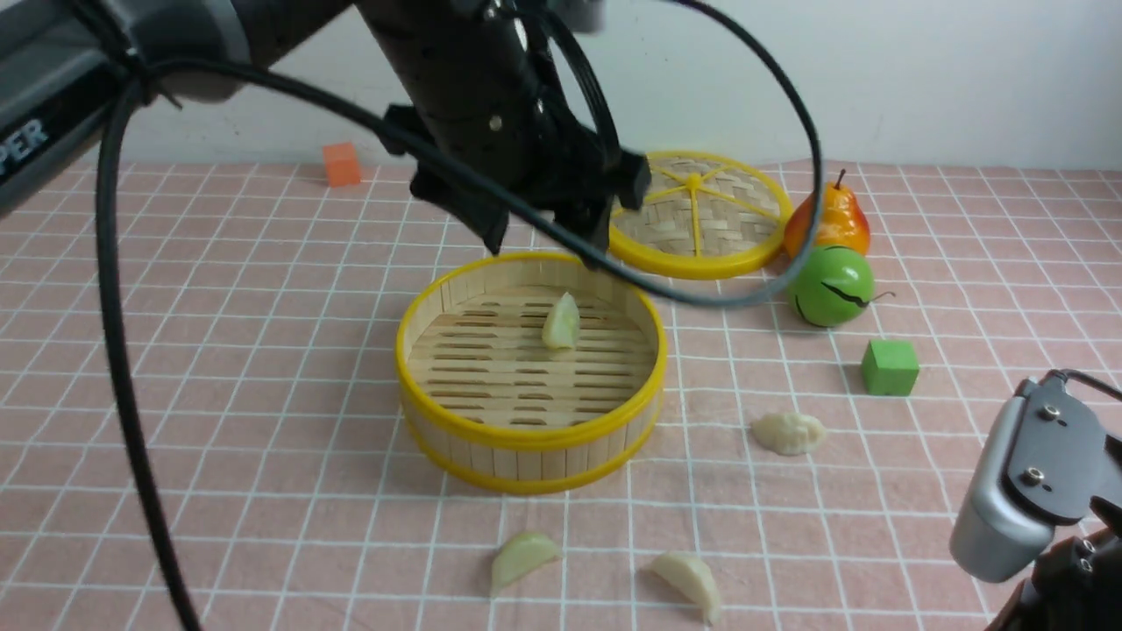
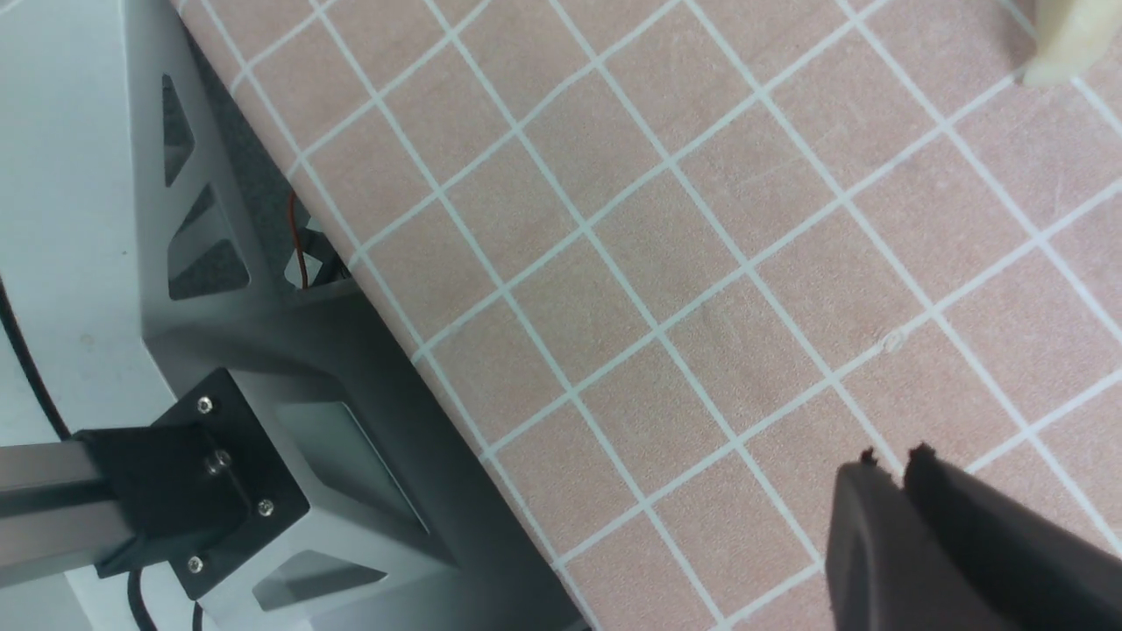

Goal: Put the dumplings into the steamer on the table with the pink tablecloth.
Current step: 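Place the dumpling into the bamboo steamer basket with the left gripper, then reach for and grasp a dumpling on the table with the left gripper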

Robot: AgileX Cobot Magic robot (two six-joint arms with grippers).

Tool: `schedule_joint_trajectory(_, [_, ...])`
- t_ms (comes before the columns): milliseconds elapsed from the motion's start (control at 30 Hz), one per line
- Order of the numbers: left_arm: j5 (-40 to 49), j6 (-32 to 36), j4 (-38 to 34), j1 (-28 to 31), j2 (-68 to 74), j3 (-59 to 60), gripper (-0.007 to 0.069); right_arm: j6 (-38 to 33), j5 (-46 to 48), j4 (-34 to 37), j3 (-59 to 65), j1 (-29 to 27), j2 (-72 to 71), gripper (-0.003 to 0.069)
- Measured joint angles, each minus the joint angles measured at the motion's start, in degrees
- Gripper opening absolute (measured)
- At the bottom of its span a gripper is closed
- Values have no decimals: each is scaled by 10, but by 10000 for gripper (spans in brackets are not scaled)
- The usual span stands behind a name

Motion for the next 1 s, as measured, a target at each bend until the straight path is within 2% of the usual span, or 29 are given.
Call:
schedule_joint_trajectory(133, [0,3,18,-48,-15,142,553,0,4,3,0,0,0,56])
schedule_joint_trajectory(233, [-14,3,32,-55,-11,229,553,0,8,6,0,0,0,59])
schedule_joint_trajectory(333, [-71,3,47,-55,-4,292,553,0,9,11,0,0,0,63])
schedule_joint_trajectory(567, [-224,3,94,-55,44,331,553,0,1,12,0,0,0,69])
schedule_joint_trajectory(767, [-260,2,107,-55,84,329,532,0,-3,14,0,0,0,74])
schedule_joint_trajectory(833, [-258,-9,106,-55,86,327,452,0,-4,14,0,0,0,76])
schedule_joint_trajectory(867, [-258,-10,106,-56,86,327,443,0,-4,14,0,0,0,76])
schedule_joint_trajectory(933, [-259,-31,107,-56,84,327,278,0,-7,14,0,0,0,77])
schedule_joint_trajectory(967, [-256,-36,109,-56,83,327,229,0,-9,14,0,0,0,77])
schedule_joint_trajectory(1000, [-254,-37,110,-56,83,326,227,0,-11,14,0,0,0,78])
